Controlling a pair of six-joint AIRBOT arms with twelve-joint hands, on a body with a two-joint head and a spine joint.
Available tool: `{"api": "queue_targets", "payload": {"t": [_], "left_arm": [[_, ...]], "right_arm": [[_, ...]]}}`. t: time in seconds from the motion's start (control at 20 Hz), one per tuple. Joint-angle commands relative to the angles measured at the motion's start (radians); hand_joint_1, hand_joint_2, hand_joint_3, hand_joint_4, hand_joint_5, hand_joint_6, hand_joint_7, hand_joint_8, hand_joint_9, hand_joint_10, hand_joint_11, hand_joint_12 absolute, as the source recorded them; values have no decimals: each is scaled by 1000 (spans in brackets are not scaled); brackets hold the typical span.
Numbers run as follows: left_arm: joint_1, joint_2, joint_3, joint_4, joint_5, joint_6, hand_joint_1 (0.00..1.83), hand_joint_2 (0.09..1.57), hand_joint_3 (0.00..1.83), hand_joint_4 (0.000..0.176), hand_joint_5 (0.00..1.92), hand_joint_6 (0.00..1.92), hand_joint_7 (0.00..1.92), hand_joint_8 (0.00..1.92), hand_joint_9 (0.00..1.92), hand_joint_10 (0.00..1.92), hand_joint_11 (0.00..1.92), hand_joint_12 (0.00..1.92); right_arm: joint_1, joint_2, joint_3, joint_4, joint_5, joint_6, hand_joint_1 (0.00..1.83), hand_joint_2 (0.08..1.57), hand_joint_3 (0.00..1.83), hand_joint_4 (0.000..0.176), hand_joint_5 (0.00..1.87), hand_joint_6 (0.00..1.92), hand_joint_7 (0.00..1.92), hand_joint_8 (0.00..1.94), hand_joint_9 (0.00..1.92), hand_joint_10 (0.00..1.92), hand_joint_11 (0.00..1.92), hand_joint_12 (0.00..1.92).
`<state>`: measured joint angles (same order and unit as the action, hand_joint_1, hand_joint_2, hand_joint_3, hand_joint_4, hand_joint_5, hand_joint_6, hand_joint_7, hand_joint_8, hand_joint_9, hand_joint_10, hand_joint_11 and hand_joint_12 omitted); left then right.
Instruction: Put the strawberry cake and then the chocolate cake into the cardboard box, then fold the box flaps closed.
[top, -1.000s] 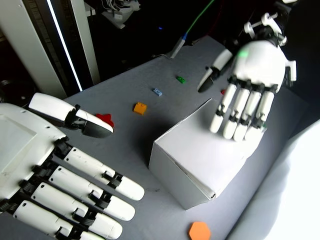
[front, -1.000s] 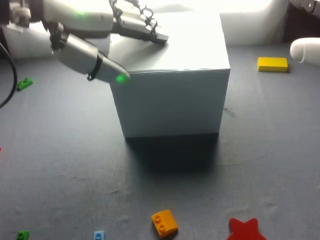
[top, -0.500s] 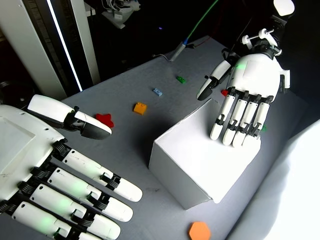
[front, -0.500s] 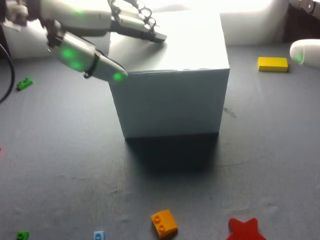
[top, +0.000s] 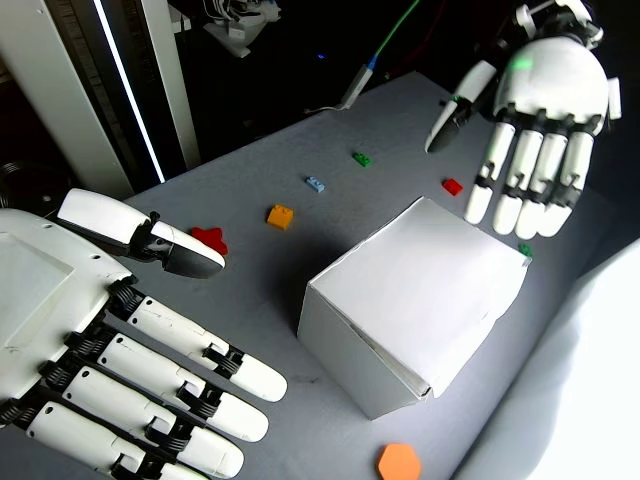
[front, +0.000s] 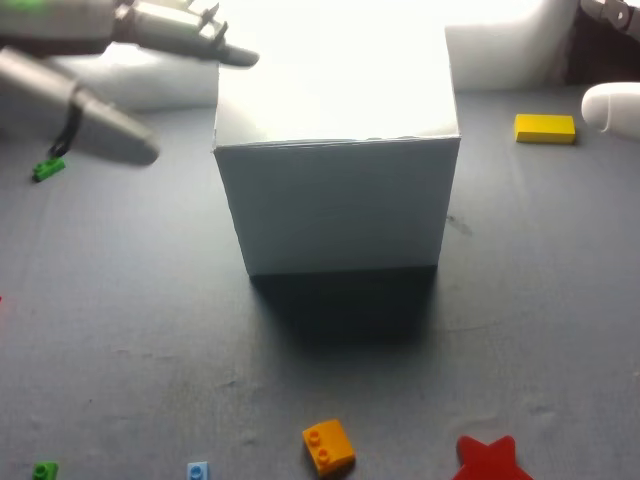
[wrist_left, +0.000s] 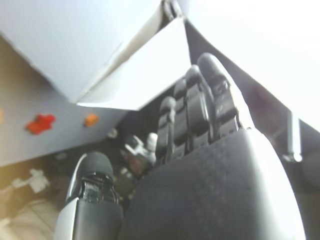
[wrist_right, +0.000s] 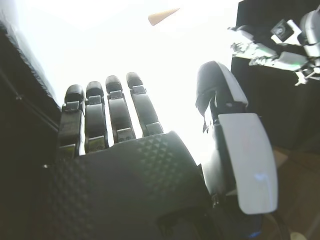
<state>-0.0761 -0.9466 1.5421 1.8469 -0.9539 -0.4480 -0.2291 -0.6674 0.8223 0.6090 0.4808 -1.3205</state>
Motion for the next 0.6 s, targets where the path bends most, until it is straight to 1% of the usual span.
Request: {"api": "queue_targets", "payload": {"t": [0.0, 0.05, 0.1, 0.15, 0.25, 0.35, 0.4, 0.45, 0.5, 0.55], "left_arm": [[-14, 32, -15, -63, -8, -11, 0, 1254, 0, 43, 139, 2, 184, 0, 234, 2, 0, 820], [-11, 62, -44, -47, -16, -21, 0, 1252, 0, 45, 133, 0, 182, 0, 233, 1, 0, 804], [0, 100, -77, -37, -21, -29, 0, 1254, 0, 44, 126, 0, 173, 0, 228, 0, 0, 780], [20, 140, -111, -36, -24, -35, 0, 1255, 0, 42, 127, 2, 177, 3, 230, 2, 0, 776], [59, 199, -154, -41, -31, -44, 0, 1249, 0, 43, 112, 0, 173, 1, 210, 0, 0, 775], [91, 255, -193, -42, -49, -53, 0, 1251, 0, 49, 131, 5, 181, 2, 227, 5, 0, 857], [94, 289, -209, -42, -54, -56, 0, 1254, 0, 47, 135, 5, 177, 0, 219, 2, 0, 843], [94, 306, -214, -40, -64, -56, 0, 1253, 0, 41, 149, 10, 187, 5, 226, 4, 0, 838], [87, 314, -205, -14, -80, -70, 0, 1259, 2, 32, 178, 15, 221, 10, 246, 9, 0, 858], [68, 314, -187, 22, -91, -86, 19, 1256, 0, 33, 242, 27, 285, 19, 291, 20, 0, 956]], "right_arm": [[5, 13, 2, -25, 113, 6, 0, 1311, 2, 0, 38, 6, 0, 0, 3, 1, 0, 0], [4, 13, 2, -28, 113, 6, 0, 1307, 0, 0, 20, 0, 0, 0, 0, 0, 0, 0], [3, 13, 2, -30, 112, 6, 0, 1304, 0, 0, 19, 1, 0, 0, 0, 0, 0, 0], [2, 13, 2, -31, 110, 6, 0, 1305, 0, 0, 30, 6, 0, 0, 4, 2, 0, 0], [0, 13, 0, -35, 93, 7, 0, 1312, 3, 0, 20, 2, 0, 0, 0, 0, 0, 0], [-3, 13, -7, -38, 71, 7, 0, 1305, 0, 0, 55, 16, 7, 3, 0, 0, 0, 0], [-7, 13, -11, -47, 72, 7, 0, 1297, 0, 0, 68, 21, 10, 4, 14, 6, 0, 0], [-8, 13, -14, -52, 71, 7, 0, 1292, 0, 0, 77, 25, 17, 7, 17, 7, 0, 0], [-11, 13, -17, -59, 71, 7, 0, 1281, 0, 0, 120, 42, 60, 22, 57, 24, 4, 1], [-14, 13, -19, -63, 69, 7, 0, 1266, 1, 0, 237, 31, 205, 37, 166, 53, 0, 305]]}}
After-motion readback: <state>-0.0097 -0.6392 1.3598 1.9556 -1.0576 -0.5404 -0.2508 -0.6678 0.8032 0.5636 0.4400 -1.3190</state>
